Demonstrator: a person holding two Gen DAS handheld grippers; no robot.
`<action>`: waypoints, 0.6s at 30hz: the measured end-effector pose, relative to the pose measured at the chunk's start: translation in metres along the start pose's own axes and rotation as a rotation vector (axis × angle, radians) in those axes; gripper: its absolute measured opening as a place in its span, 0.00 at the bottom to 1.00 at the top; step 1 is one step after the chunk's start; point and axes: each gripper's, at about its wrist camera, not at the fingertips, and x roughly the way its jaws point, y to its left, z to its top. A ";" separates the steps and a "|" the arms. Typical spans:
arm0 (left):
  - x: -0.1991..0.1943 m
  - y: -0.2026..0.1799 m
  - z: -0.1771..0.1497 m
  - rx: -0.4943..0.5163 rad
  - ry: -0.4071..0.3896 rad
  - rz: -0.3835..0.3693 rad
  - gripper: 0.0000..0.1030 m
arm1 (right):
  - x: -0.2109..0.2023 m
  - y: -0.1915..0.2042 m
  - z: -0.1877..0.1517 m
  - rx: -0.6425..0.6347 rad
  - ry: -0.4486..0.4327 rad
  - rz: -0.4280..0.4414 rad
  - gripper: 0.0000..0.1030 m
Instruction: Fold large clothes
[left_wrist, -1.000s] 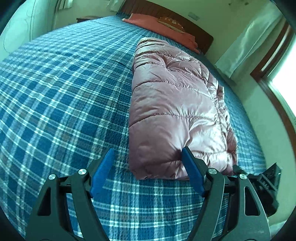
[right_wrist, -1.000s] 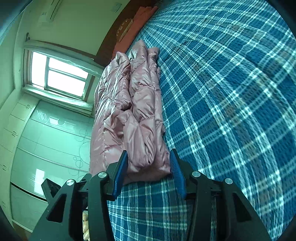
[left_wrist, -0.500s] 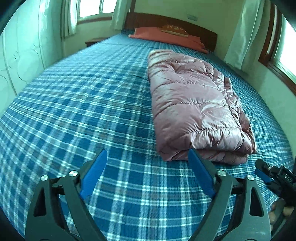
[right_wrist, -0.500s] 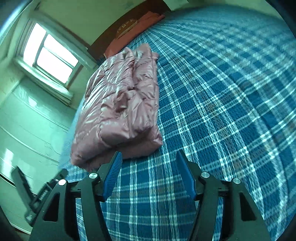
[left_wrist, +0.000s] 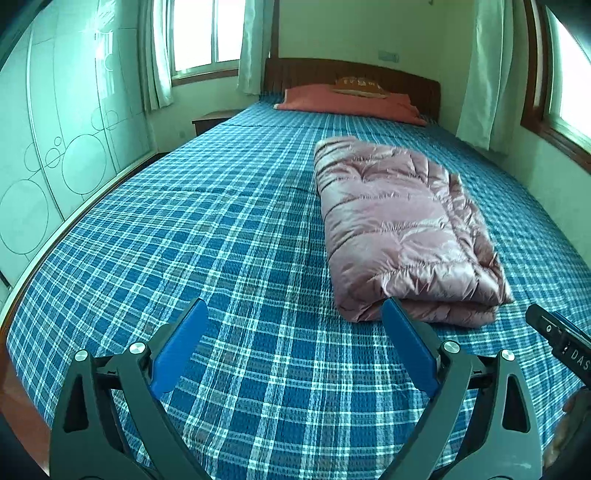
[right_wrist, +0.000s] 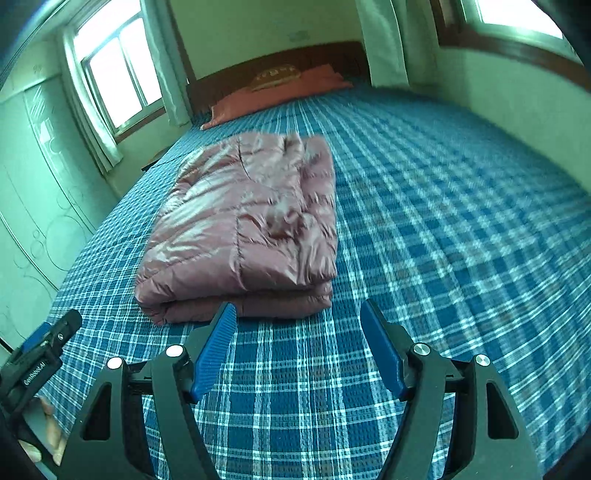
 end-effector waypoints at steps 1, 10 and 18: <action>-0.004 0.000 0.001 -0.005 -0.005 -0.003 0.92 | 0.000 0.004 0.004 -0.010 -0.008 -0.006 0.71; -0.031 -0.006 0.009 0.004 -0.051 -0.015 0.93 | -0.021 0.027 0.020 -0.078 -0.087 -0.017 0.71; -0.036 -0.010 0.010 0.004 -0.056 -0.021 0.93 | -0.027 0.031 0.021 -0.086 -0.108 -0.018 0.71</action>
